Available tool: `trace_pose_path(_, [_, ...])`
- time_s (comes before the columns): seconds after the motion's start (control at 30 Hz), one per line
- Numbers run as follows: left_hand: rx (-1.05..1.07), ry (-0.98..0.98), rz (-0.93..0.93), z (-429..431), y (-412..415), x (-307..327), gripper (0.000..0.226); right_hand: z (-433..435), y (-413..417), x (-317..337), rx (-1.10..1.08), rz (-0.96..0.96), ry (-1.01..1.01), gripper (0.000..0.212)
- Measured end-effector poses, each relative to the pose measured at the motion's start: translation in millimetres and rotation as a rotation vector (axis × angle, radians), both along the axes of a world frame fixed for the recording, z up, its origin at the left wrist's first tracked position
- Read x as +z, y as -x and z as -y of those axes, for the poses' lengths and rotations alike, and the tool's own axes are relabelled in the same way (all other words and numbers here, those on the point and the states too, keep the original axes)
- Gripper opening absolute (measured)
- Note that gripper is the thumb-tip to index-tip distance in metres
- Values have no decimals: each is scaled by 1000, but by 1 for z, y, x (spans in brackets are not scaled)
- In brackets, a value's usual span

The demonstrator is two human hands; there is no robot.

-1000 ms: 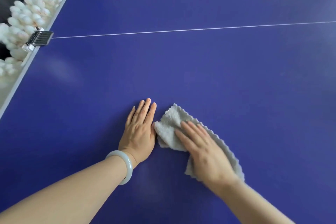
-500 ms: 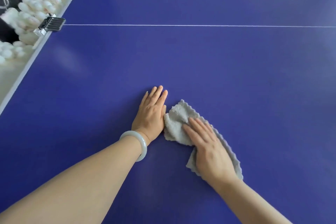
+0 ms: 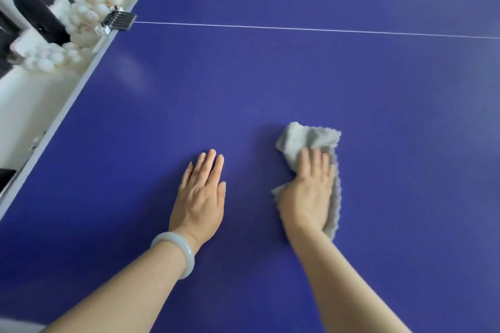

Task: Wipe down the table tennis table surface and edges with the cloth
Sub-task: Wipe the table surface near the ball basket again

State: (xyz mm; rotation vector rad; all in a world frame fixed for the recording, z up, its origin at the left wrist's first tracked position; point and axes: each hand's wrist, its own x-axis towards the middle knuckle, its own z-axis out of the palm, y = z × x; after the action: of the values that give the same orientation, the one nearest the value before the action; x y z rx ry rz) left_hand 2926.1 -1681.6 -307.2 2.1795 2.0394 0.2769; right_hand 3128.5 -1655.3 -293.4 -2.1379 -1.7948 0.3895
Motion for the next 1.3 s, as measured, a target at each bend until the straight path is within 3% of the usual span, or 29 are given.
trace_pose_path(0.07, [1, 11, 38, 0, 1, -1, 51, 25, 38, -3, 308, -35, -10, 92])
trace_pose_path(0.17, [-6, 3, 62, 0, 6, -1, 52, 48, 20, -3, 684, -82, -5, 82])
trace_pose_path(0.23, [-16, -12, 32, 0, 5, -2, 52, 44, -36, -2, 575, -53, -38, 67])
trace_pose_path(0.37, [6, 0, -12, -1, 3, -4, 54, 38, -152, 4, -61, 13, 0, 66])
trace_pose_path(0.47, [13, 1, -36, 0, 3, -2, 54, 47, -121, 4, -323, -1, 21, 68])
trace_pose_path(0.53, [13, -6, -25, 1, 4, -1, 54, 67, -60, 0, -231, 2, -25, 72])
trace_pose_path(0.63, [5, -18, 9, 1, 5, -2, 52, 102, 20, -11, 127, -3, -65, 79])
trace_pose_path(0.8, [-5, -29, 45, 1, 6, -2, 50, 91, -17, -6, 453, -62, -53, 65])
trace_pose_path(0.87, [-2, -22, 50, 2, 5, -2, 50, 75, -70, -4, 363, -49, -63, 63])
trace_pose_path(0.97, [16, -30, 16, 3, 3, -2, 51, 59, -167, 1, -19, -16, -57, 66])
trace_pose_path(1.07, [11, -32, -50, 3, -1, -1, 51, 53, -208, 3, -363, -8, -4, 67])
trace_pose_path(1.17, [99, 64, -148, -2, -17, 8, 53, 50, -206, -6, -362, 36, -19, 67])
trace_pose_path(1.23, [183, 99, -97, -11, -41, 19, 51, 51, -207, -8, -334, 32, 0, 69])
trace_pose_path(1.3, [96, 40, -3, -16, -80, 27, 45, 53, -212, -9, -314, 21, 24, 71])
